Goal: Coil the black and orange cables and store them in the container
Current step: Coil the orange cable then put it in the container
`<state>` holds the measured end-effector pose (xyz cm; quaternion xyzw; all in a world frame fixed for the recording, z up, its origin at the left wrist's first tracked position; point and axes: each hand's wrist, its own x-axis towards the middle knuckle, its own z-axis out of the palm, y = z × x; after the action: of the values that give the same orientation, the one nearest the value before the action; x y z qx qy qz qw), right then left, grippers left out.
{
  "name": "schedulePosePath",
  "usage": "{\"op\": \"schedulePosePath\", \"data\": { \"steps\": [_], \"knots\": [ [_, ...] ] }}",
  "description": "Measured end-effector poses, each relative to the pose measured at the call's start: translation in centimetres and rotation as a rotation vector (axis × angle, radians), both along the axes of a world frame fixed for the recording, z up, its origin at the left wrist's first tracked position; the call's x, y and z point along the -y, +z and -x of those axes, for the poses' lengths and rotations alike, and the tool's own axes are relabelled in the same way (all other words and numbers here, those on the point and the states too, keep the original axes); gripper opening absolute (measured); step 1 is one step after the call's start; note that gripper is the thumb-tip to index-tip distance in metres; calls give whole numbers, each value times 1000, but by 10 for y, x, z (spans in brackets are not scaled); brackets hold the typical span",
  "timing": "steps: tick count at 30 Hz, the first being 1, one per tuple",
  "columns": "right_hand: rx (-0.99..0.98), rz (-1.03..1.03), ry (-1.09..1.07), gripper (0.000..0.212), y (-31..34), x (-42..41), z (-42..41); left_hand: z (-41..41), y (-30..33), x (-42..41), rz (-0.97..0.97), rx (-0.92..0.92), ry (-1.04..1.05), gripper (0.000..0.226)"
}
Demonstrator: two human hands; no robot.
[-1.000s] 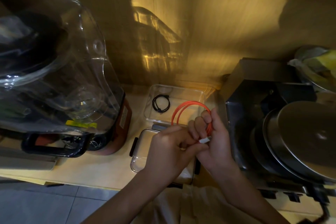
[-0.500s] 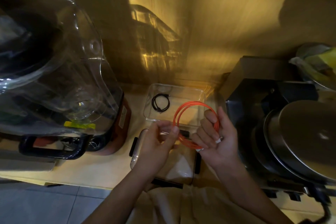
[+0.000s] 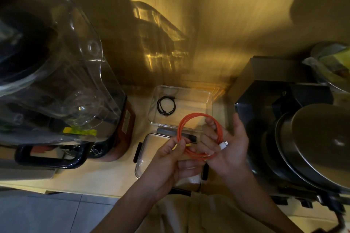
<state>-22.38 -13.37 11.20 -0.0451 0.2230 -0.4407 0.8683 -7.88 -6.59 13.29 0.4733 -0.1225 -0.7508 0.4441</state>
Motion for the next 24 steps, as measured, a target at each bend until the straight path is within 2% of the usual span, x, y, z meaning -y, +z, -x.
{"op": "schedulePosePath", "data": {
  "steps": [6, 12, 17, 24],
  "knots": [
    [-80, 82, 12, 32, -2, 0, -4, 2, -5, 1, -57, -73, 21, 22],
    [-456, 103, -42, 15, 7, 0, -10, 8, -2, 5, -95, -89, 78, 20],
    [-621, -9, -87, 21, 6, -1, -14, 12, -2, 10, -133, -96, 135, 20],
    [-592, -77, -117, 31, 0, 5, -16, 12, -10, 21, -195, -64, 230, 22]
  ]
}}
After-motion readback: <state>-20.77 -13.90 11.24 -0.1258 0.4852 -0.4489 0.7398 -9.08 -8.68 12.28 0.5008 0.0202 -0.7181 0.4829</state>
